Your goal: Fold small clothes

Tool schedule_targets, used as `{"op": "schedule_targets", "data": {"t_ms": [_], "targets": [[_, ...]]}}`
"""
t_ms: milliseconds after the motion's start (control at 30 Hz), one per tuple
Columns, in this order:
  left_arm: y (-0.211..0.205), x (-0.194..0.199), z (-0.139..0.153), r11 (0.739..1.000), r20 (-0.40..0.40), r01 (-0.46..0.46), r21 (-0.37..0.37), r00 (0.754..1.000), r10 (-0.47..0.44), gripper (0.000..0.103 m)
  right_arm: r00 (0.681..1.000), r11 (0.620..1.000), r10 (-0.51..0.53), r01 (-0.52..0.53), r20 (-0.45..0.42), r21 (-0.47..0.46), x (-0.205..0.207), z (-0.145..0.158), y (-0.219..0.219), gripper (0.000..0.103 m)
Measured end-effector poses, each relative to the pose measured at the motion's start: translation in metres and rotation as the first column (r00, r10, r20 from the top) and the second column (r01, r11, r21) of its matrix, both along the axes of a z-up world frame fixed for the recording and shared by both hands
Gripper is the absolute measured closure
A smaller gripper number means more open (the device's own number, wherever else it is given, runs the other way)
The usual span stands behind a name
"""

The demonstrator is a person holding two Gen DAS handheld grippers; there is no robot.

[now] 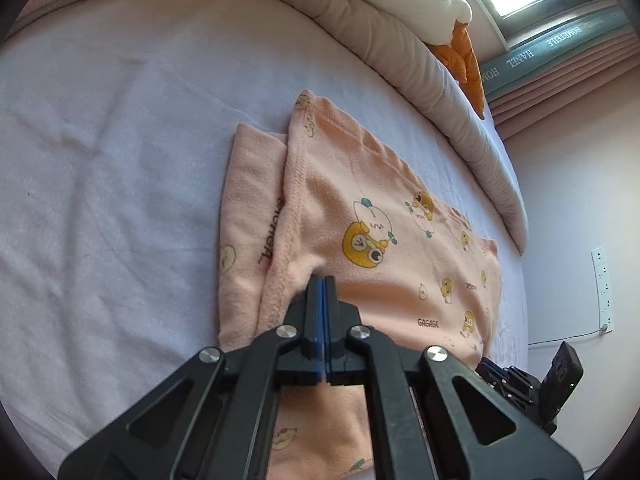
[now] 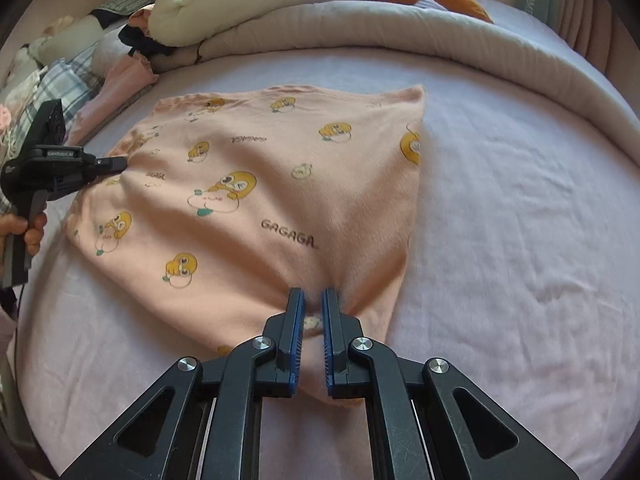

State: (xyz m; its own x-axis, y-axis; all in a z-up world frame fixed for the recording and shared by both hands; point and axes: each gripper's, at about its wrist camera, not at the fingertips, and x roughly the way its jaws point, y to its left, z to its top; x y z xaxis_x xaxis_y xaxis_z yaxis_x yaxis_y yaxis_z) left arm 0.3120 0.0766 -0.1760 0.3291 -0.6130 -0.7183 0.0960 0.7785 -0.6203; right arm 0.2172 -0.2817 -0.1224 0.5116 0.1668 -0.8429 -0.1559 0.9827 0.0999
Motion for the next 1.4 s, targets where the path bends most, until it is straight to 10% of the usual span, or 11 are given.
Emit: {"op": "schedule_targets", "data": {"t_ms": [133,200,267,400,800,1400], "targets": [[0.005,-0.015,0.015,1.0,0.017,0.021,0.011,1.0,-0.021,0.085,1.0,1.0,-0.024,0.024,-0.01,-0.013,-0.013,0.006,-0.001,0.098],[0.008,-0.029,0.023,1.0,0.038,0.02,0.013,0.999,-0.02,0.066,1.0,1.0,-0.025,0.025,0.001,-0.017,-0.02,0.012,0.003,0.09],[0.012,-0.044,0.03,1.0,0.062,0.012,0.019,0.998,-0.013,0.057,1.0,1.0,-0.012,0.012,0.02,0.001,-0.028,0.017,0.009,0.06],[0.018,-0.067,0.038,0.996,0.084,-0.018,0.084,0.996,0.011,0.04,0.998,0.998,0.034,-0.036,0.055,0.047,-0.038,0.028,0.029,0.053],[0.035,-0.099,0.032,0.991,0.064,-0.028,0.131,0.998,0.02,0.029,0.988,0.982,0.131,-0.141,0.08,0.129,-0.032,0.038,0.096,0.043],[0.014,-0.042,0.009,0.999,0.034,0.002,0.046,0.999,-0.004,0.029,0.997,0.979,0.055,-0.065,0.055,0.194,0.004,0.029,0.096,0.038]]}}
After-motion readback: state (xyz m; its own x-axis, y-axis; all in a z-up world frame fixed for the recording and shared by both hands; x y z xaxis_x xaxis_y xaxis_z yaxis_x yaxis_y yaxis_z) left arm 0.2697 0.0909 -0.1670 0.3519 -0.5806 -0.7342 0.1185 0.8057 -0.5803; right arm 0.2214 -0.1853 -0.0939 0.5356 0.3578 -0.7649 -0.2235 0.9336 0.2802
